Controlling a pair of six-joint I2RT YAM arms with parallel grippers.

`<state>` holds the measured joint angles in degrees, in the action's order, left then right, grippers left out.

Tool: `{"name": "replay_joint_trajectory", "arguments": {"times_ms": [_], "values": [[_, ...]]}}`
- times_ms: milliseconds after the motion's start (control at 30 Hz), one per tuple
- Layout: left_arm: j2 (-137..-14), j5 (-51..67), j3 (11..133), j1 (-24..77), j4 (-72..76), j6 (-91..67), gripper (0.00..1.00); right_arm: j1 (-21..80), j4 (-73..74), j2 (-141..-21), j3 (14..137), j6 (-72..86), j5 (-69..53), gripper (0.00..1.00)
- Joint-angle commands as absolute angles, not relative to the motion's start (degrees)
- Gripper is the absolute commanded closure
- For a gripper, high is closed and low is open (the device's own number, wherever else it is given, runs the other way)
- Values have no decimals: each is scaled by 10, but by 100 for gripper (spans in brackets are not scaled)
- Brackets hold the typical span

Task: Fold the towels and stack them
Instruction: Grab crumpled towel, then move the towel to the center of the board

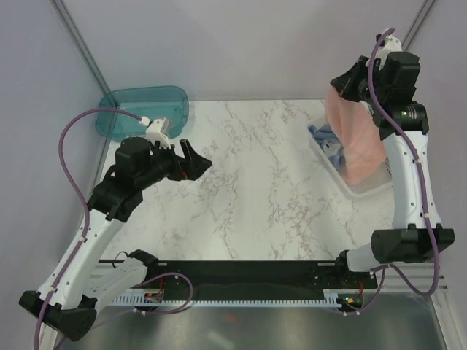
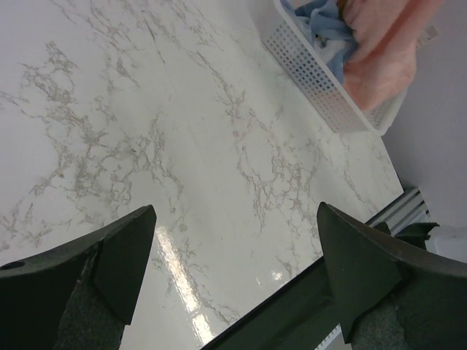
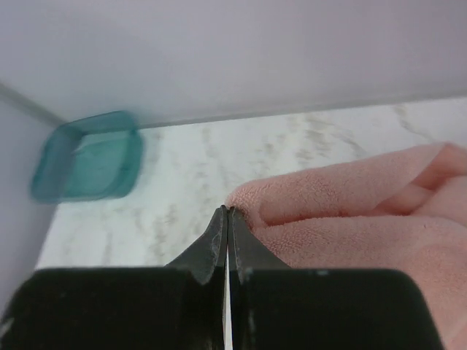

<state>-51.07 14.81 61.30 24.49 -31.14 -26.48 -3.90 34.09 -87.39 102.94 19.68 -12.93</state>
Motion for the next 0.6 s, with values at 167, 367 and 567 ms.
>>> {"name": "replay_joint_trajectory", "arguments": {"times_ms": [167,367,567], "values": [[-513,54,672,219,-355,-270,0,161,245,-751,926,294,-318,100],[-509,19,639,206,-364,-308,0,305,146,-722,647,338,-274,100],[-519,-18,612,205,-361,-319,1,404,90,-777,549,326,-247,67]]}}
